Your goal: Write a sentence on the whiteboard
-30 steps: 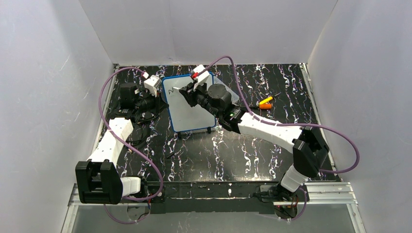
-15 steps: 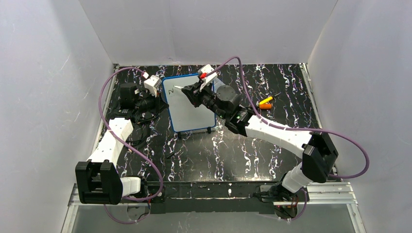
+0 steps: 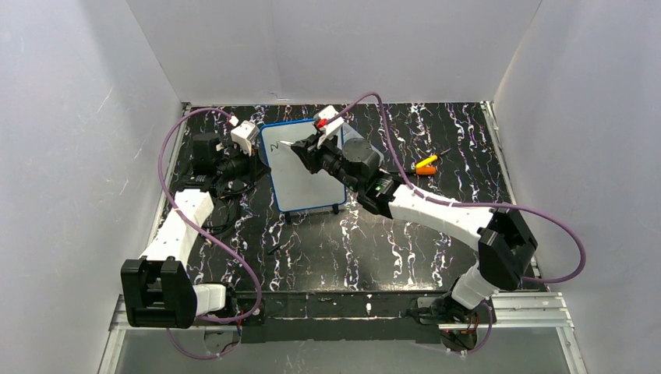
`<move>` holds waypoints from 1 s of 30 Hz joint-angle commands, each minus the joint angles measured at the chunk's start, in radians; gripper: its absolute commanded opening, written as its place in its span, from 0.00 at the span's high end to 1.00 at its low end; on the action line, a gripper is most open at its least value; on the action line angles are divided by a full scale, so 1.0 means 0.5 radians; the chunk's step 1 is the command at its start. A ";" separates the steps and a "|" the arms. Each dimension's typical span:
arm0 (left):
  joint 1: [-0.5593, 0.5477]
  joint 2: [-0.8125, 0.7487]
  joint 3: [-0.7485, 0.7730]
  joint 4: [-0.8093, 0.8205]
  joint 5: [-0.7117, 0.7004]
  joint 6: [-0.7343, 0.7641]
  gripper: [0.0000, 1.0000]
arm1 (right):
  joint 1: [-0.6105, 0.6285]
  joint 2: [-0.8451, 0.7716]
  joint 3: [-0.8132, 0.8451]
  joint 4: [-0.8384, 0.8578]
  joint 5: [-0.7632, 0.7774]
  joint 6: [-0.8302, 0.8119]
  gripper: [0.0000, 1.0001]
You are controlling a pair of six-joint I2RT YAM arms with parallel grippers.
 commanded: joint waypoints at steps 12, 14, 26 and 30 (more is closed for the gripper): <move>0.001 -0.066 -0.017 -0.014 -0.015 0.022 1.00 | -0.008 0.060 0.030 0.027 0.104 -0.036 0.99; 0.003 -0.069 -0.019 -0.014 -0.015 0.022 1.00 | -0.008 0.057 0.021 0.017 0.128 -0.039 0.99; 0.002 -0.070 -0.021 -0.013 -0.016 0.021 1.00 | -0.008 -0.011 -0.056 0.004 0.254 -0.056 0.99; 0.003 -0.072 -0.020 -0.012 -0.011 0.024 1.00 | -0.008 -0.022 -0.057 0.041 0.258 -0.061 0.99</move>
